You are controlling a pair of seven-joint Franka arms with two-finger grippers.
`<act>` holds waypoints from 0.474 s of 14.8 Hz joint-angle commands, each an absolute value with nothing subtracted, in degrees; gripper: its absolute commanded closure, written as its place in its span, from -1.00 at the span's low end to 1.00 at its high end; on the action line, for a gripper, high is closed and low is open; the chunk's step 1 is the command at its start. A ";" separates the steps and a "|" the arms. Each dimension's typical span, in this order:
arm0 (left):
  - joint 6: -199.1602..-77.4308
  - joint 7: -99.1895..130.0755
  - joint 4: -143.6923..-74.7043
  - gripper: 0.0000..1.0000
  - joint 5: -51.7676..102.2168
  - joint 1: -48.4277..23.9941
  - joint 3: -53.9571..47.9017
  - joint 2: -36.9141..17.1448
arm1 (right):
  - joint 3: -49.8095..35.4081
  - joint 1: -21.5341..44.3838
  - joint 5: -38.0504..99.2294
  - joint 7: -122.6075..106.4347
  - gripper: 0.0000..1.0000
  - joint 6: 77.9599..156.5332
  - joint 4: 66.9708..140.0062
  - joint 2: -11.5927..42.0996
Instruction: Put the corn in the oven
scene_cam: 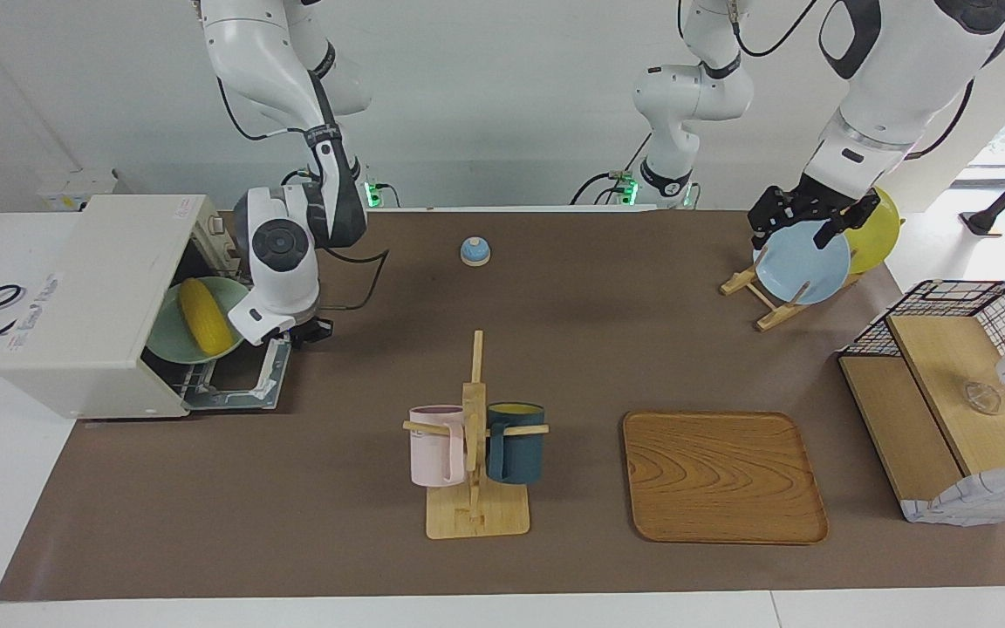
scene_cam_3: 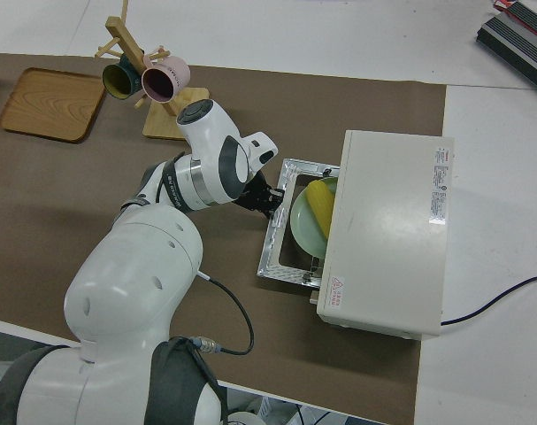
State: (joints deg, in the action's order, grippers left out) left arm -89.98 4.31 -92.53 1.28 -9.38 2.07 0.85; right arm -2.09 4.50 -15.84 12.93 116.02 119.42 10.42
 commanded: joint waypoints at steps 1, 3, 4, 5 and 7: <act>-88.86 4.22 -92.11 -1.00 0.09 -8.96 1.67 1.14 | -1.32 1.42 -17.93 4.95 1.00 108.92 113.30 9.24; -88.86 4.22 -92.11 -1.00 0.09 -8.96 1.67 1.14 | -1.32 -0.26 -17.49 1.16 1.00 106.79 113.03 6.78; -88.86 4.22 -92.02 -1.00 0.09 -8.96 1.67 1.14 | -1.32 -1.39 -17.40 -0.68 1.00 106.00 113.03 5.72; -88.94 4.22 -92.11 -1.00 0.09 -8.96 1.67 1.14 | -1.32 -2.80 -17.23 -2.97 1.00 105.30 112.94 4.76; -88.94 4.22 -92.02 -1.00 0.09 -8.96 1.67 1.14 | -1.32 -4.65 -17.14 -5.97 1.00 105.03 113.03 3.69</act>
State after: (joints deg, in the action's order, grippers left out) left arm -89.98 4.31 -92.53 1.28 -9.38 2.07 0.85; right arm -2.04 -0.76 -15.03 -1.40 103.41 112.85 3.37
